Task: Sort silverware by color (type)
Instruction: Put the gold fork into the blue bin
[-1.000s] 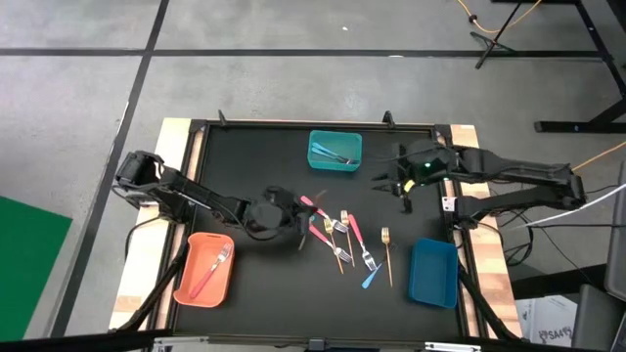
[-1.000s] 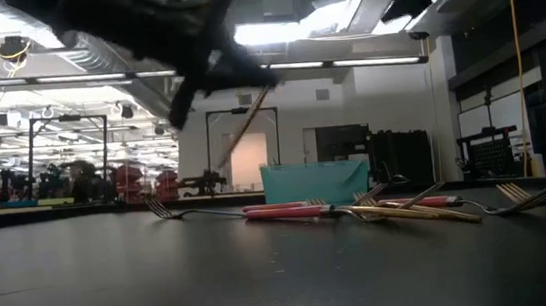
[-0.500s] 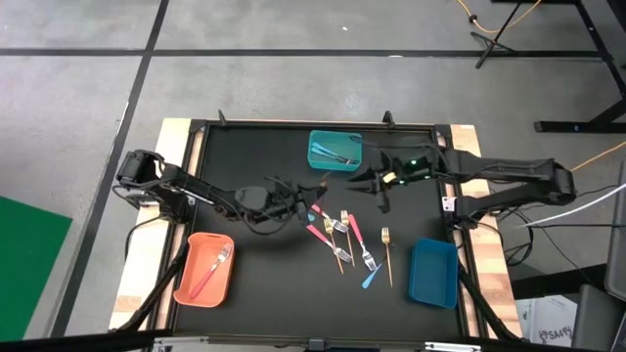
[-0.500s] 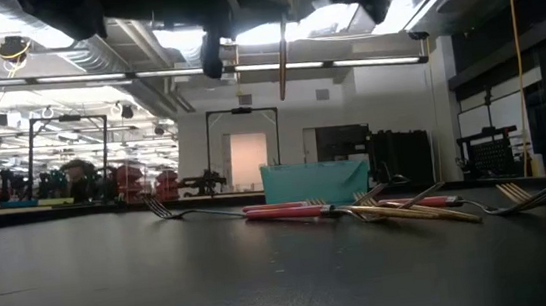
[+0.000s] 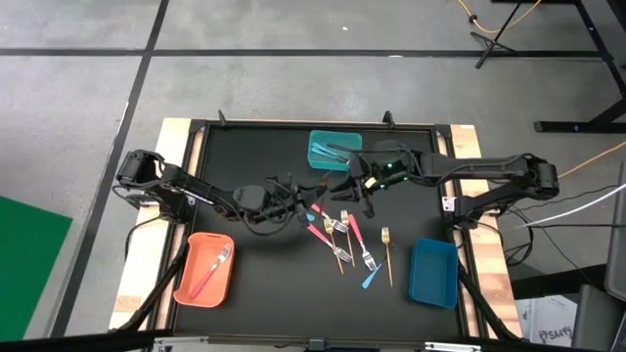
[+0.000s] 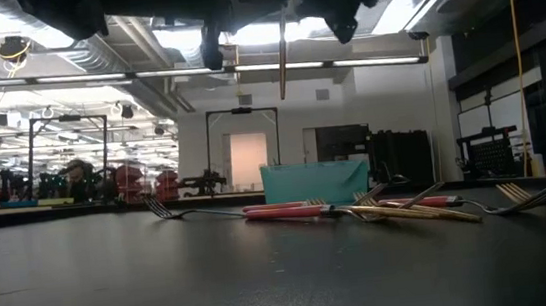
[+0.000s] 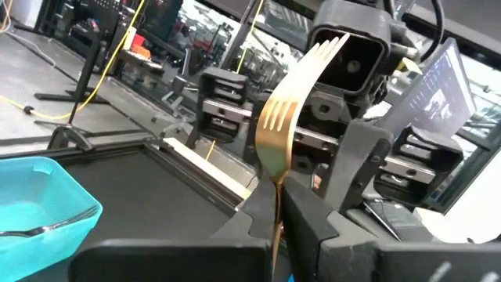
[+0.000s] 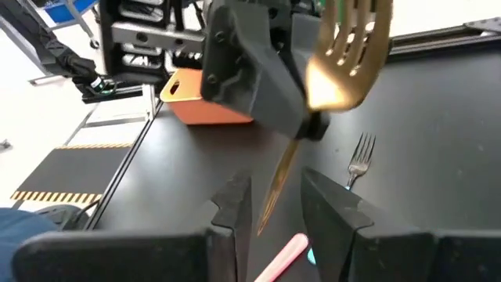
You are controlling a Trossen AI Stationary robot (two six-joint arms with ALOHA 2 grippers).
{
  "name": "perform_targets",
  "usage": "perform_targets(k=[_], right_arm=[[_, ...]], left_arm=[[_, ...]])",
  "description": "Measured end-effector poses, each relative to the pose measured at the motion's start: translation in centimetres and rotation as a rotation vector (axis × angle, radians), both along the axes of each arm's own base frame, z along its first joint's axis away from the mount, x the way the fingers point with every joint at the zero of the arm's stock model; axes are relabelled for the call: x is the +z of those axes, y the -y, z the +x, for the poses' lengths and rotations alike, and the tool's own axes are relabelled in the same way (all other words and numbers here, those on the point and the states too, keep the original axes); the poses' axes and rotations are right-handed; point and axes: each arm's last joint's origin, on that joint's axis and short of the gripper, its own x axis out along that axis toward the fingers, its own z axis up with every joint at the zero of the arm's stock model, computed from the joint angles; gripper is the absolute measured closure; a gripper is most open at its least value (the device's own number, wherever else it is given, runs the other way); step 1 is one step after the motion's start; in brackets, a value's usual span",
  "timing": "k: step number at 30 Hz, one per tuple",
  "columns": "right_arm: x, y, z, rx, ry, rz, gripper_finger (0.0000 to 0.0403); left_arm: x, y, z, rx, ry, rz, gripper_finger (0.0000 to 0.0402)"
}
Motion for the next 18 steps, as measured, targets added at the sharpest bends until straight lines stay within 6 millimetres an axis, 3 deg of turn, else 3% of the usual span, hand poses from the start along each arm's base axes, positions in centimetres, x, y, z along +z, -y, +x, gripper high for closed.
perform_targets(k=[13, 18], right_arm=[[-0.7, 0.2, 1.3, 0.0, 0.038, -0.003, 0.0303], [-0.5, -0.6, 1.5, 0.025, 0.062, -0.005, 0.0303]], left_arm=[[0.2, 0.0, 0.0, -0.015, 0.023, 0.003, 0.0391], [0.3, 0.0, 0.0, -0.012, 0.021, 0.022, 0.0391]])
